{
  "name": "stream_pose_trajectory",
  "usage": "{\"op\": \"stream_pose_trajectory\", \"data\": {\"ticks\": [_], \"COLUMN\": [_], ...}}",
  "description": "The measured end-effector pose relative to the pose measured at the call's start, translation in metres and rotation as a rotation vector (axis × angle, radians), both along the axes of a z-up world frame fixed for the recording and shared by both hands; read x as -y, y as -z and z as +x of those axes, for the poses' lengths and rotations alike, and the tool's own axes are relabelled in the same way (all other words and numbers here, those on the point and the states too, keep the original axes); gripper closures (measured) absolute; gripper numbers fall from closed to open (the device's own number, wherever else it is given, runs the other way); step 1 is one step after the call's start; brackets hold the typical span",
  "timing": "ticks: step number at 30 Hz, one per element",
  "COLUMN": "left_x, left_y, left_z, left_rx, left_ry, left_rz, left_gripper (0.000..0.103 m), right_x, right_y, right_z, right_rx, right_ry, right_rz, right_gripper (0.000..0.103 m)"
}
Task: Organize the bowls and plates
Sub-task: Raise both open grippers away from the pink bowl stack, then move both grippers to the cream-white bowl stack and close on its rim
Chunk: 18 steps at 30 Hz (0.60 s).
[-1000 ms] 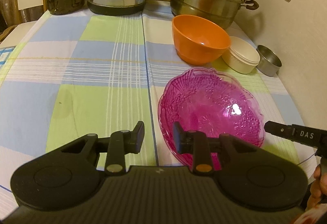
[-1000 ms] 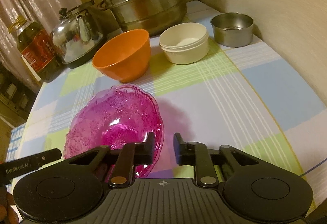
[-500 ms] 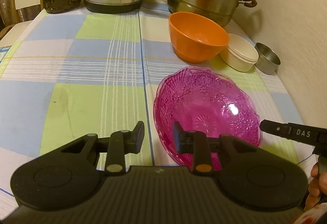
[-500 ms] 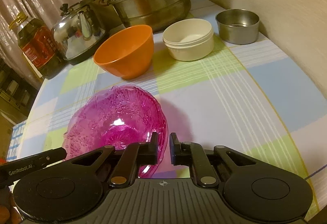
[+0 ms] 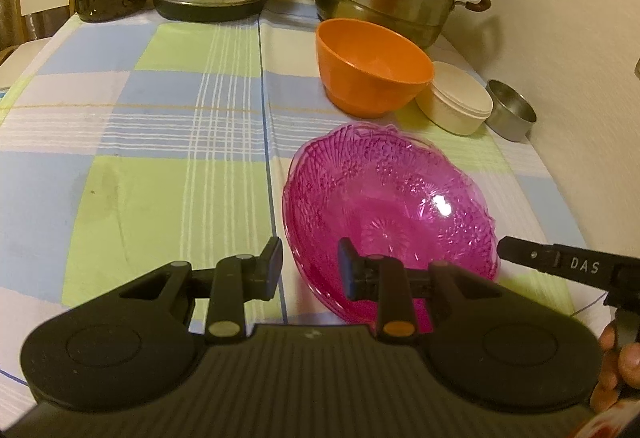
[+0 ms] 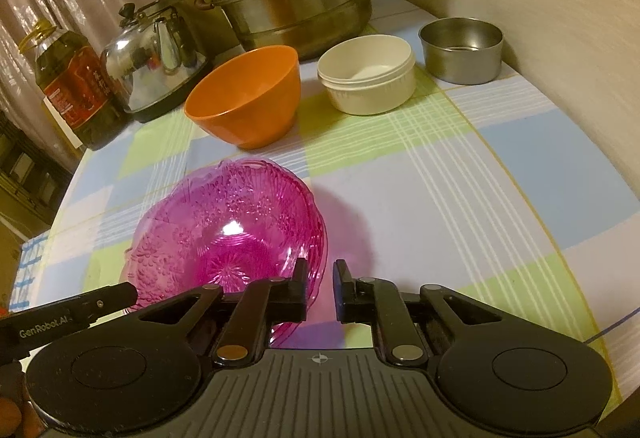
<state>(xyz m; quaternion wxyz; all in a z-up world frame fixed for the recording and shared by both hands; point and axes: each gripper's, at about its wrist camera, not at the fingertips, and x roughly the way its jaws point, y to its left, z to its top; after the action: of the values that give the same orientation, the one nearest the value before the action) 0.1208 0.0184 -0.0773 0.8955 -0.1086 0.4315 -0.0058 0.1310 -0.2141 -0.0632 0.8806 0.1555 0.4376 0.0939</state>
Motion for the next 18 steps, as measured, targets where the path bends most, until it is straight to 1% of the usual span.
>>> {"op": "stream_pose_trajectory", "data": {"ticks": [2,4,6,12,18], "left_x": [0.000,-0.001,-0.002,-0.001,0.005], "left_y": [0.002,0.003,0.003,-0.008,-0.024], "left_z": [0.000,0.000,-0.001,0.000,0.007], "left_rx": [-0.005,-0.008,-0.008,0.019,0.051], "left_ry": [-0.002,-0.004,-0.007,-0.008,0.015], "left_rz": [-0.004,-0.007,-0.005,0.001,0.006], "left_gripper": [0.077,0.077,0.077,0.077,0.077], "right_x": [0.000,0.001,0.001,0.005,0.012], "right_y": [0.000,0.001,0.001,-0.004,-0.010], "right_z": [0.000,0.000,-0.001,-0.002,-0.001], "right_rx": [-0.001,-0.005,-0.004,0.005,0.014], "right_ry": [0.000,0.001,0.003,0.016,0.033], "right_rz": [-0.003,-0.004,-0.001,0.004,0.002], "right_gripper": [0.085,0.070,0.062,0.061,0.061]}}
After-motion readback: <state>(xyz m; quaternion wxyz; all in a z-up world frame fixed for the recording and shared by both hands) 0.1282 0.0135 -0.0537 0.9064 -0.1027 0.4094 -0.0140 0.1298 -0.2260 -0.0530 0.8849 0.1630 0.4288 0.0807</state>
